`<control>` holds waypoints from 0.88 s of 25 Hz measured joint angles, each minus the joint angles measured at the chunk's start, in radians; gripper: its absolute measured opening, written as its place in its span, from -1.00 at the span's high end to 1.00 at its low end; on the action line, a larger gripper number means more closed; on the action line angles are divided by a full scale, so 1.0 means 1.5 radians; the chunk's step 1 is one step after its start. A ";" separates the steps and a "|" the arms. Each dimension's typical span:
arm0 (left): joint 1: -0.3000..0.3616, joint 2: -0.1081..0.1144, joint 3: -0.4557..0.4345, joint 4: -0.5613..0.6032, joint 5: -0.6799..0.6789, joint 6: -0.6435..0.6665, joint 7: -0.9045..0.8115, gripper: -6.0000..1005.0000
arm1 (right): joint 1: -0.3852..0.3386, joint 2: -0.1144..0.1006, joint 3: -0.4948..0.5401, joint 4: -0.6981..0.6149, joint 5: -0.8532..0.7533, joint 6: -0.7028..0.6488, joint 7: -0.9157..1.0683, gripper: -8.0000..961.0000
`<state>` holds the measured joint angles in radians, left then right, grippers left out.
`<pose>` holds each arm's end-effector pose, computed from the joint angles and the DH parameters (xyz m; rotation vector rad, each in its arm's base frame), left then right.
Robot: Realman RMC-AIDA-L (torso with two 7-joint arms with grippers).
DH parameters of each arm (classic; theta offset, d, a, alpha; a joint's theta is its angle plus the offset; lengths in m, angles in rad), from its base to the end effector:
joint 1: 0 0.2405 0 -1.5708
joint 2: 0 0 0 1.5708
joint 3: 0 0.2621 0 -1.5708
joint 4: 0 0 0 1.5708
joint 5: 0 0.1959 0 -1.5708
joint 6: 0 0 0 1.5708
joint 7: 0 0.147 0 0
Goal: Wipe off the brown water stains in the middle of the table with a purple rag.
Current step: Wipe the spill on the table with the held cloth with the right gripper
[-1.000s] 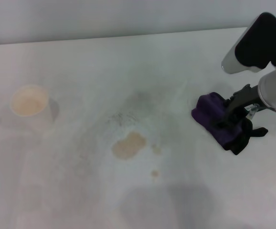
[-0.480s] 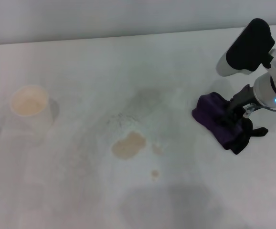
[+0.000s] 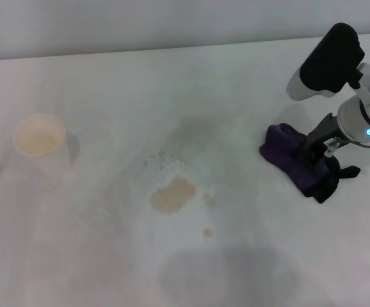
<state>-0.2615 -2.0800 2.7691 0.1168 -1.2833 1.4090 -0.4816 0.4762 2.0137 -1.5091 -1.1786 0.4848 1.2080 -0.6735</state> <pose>-0.3559 0.2544 -0.0011 -1.4571 -0.7879 -0.9495 0.2713 0.3496 -0.0082 -2.4331 0.8092 -0.5920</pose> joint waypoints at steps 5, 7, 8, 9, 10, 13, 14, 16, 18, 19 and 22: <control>-0.001 0.000 0.000 -0.002 -0.002 -0.001 0.000 -0.76 | 0.004 0.001 -0.014 -0.053 0.106 0.116 -0.086 0.68; -0.001 0.001 0.000 -0.002 -0.003 -0.001 0.000 -0.76 | 0.007 0.002 -0.043 -0.073 0.157 0.148 -0.123 0.74; -0.002 0.001 0.000 -0.002 -0.003 -0.001 0.000 -0.76 | 0.009 0.002 -0.064 -0.079 0.179 0.156 -0.136 0.76; -0.004 0.001 0.000 -0.002 -0.003 -0.001 0.000 -0.76 | 0.013 0.003 -0.091 -0.081 0.197 0.157 -0.145 0.79; -0.005 0.001 0.000 -0.002 -0.003 -0.001 0.000 -0.76 | 0.018 0.003 -0.117 -0.080 0.210 0.154 -0.150 0.79; -0.007 0.001 0.000 -0.002 -0.003 -0.001 0.000 -0.76 | 0.039 0.006 -0.187 -0.060 0.235 0.128 -0.157 0.79; -0.008 0.000 0.000 -0.002 -0.003 -0.001 0.000 -0.76 | 0.046 0.006 -0.206 -0.053 0.238 0.117 -0.158 0.79; -0.008 0.000 0.000 -0.002 -0.003 -0.001 0.000 -0.76 | 0.061 0.007 -0.245 -0.033 0.248 0.091 -0.158 0.79; -0.009 0.000 0.000 -0.002 -0.004 -0.001 0.000 -0.76 | 0.071 0.008 -0.268 -0.017 0.259 0.064 -0.158 0.79; -0.009 0.000 0.000 -0.002 -0.004 -0.001 0.000 -0.76 | 0.075 0.008 -0.277 -0.009 0.263 0.051 -0.158 0.79; -0.009 0.000 0.000 -0.002 -0.004 -0.002 0.000 -0.76 | 0.079 0.008 -0.281 0.001 0.265 0.007 -0.152 0.79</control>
<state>-0.2745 -2.0801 2.7688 0.1137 -1.2886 1.4066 -0.4816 0.5949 2.0258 -1.9313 -1.1768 0.8817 1.2188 -0.9020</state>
